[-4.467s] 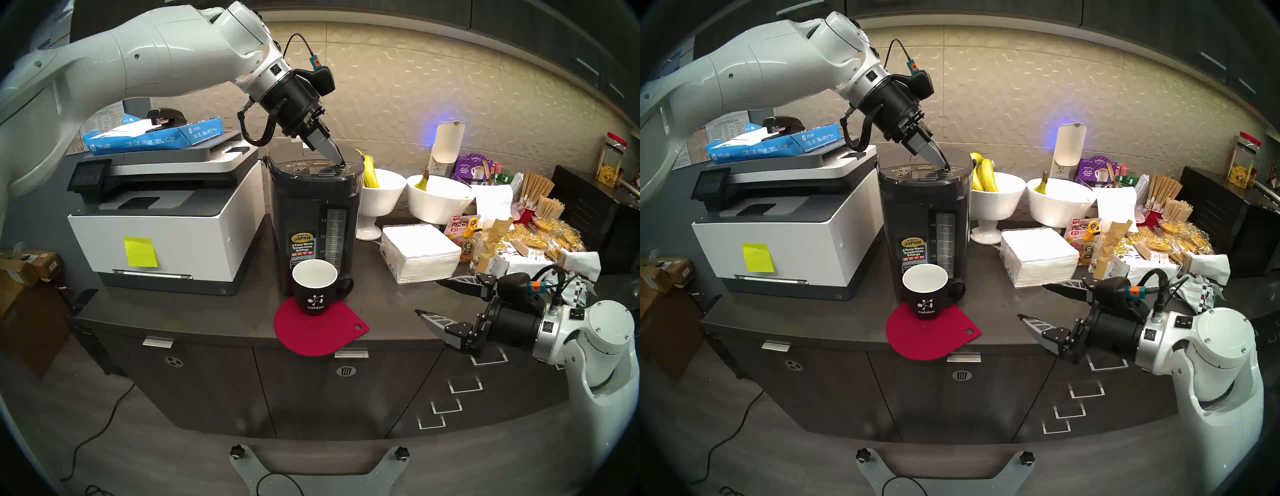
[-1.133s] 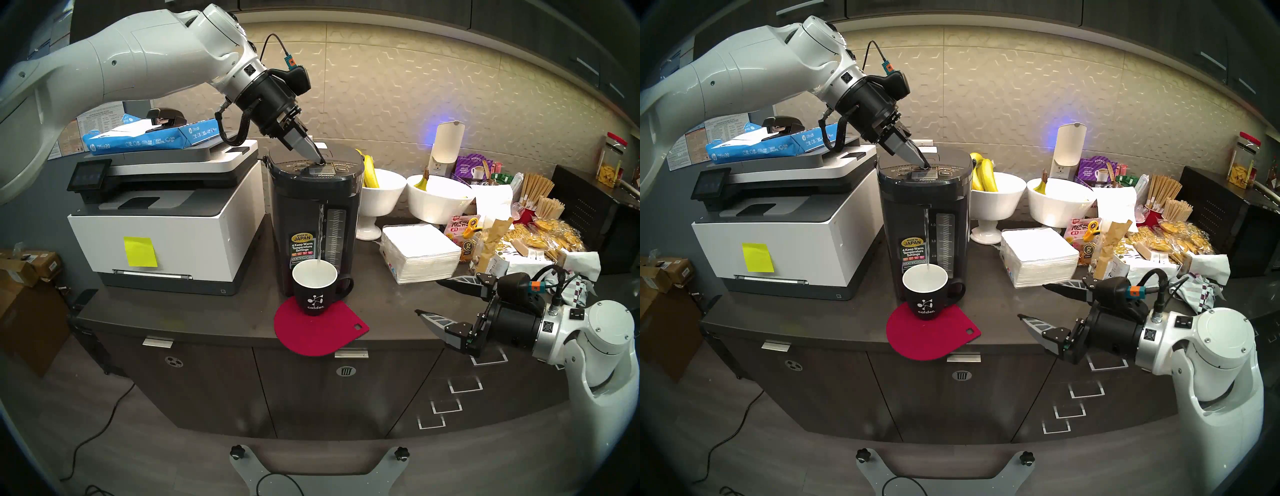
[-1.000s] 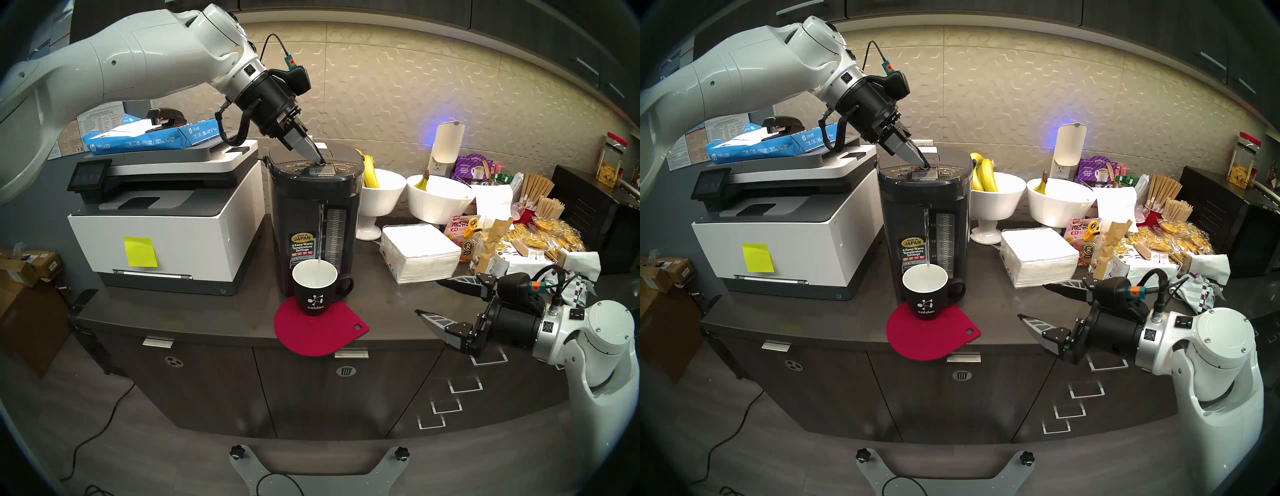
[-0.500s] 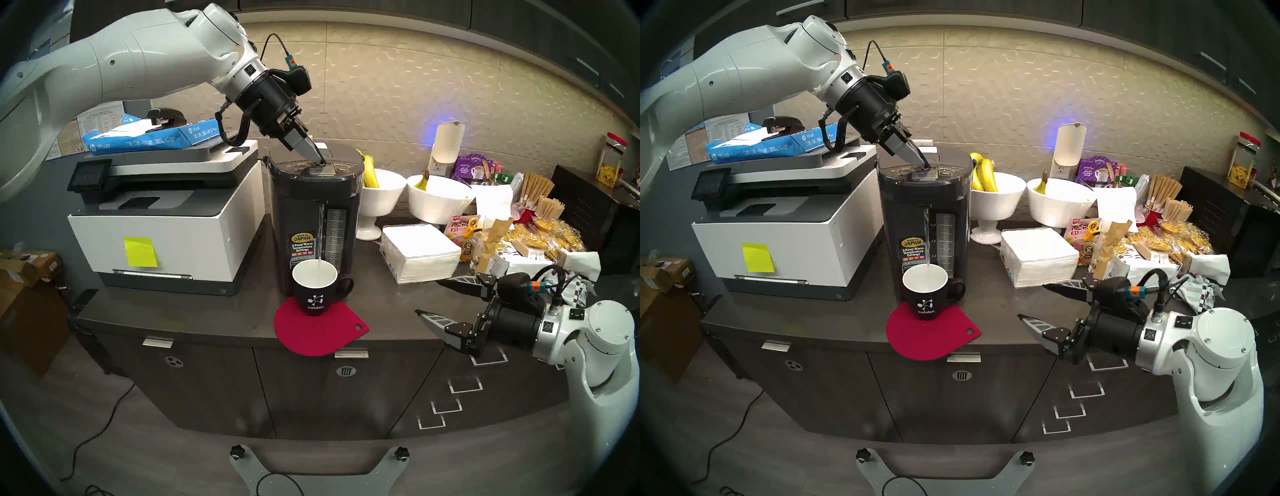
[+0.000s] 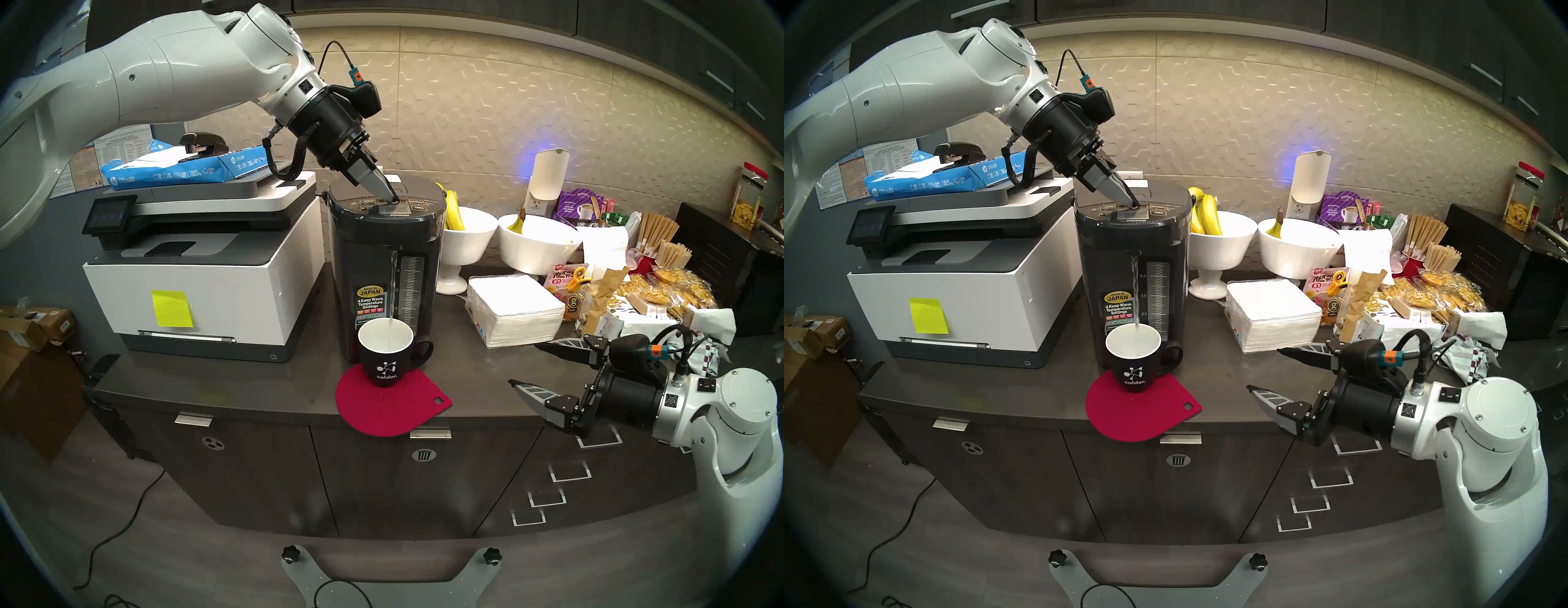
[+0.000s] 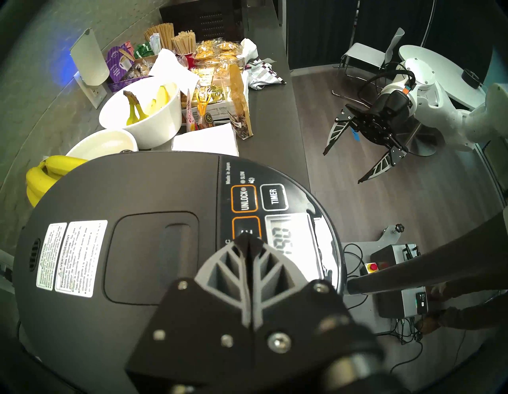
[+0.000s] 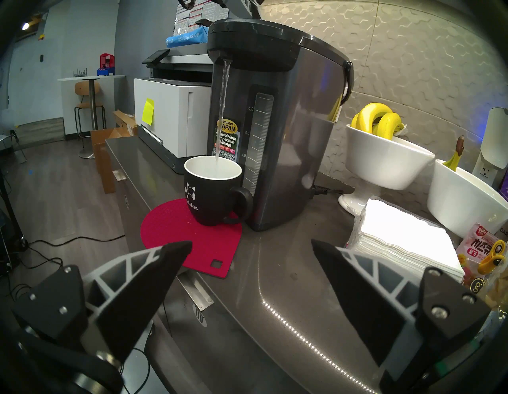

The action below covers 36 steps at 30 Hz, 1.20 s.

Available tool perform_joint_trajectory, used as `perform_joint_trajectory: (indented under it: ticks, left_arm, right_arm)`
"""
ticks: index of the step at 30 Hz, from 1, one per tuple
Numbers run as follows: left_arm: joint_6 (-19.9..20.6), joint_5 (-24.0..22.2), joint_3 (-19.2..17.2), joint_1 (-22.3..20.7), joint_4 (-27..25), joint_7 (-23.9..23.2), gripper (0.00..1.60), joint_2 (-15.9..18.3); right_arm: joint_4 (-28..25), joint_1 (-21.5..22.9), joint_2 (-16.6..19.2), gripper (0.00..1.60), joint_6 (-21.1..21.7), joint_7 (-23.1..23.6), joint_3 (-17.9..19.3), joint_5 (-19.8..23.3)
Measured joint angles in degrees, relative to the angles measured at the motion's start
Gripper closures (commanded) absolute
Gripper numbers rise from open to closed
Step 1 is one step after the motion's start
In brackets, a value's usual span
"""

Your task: Press the water dispenser button and fill the cup

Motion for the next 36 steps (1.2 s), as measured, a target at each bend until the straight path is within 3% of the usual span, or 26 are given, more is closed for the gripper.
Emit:
perform_joint_trajectory:
  ticks: [36]
  left_arm:
    - [-1.5,-0.6,0.1,0.5,1.1,-0.7,1.60,-0.3]
  right_arm:
    - [0.0,0.0,0.0,0.00,0.0,0.0,0.0,0.0]
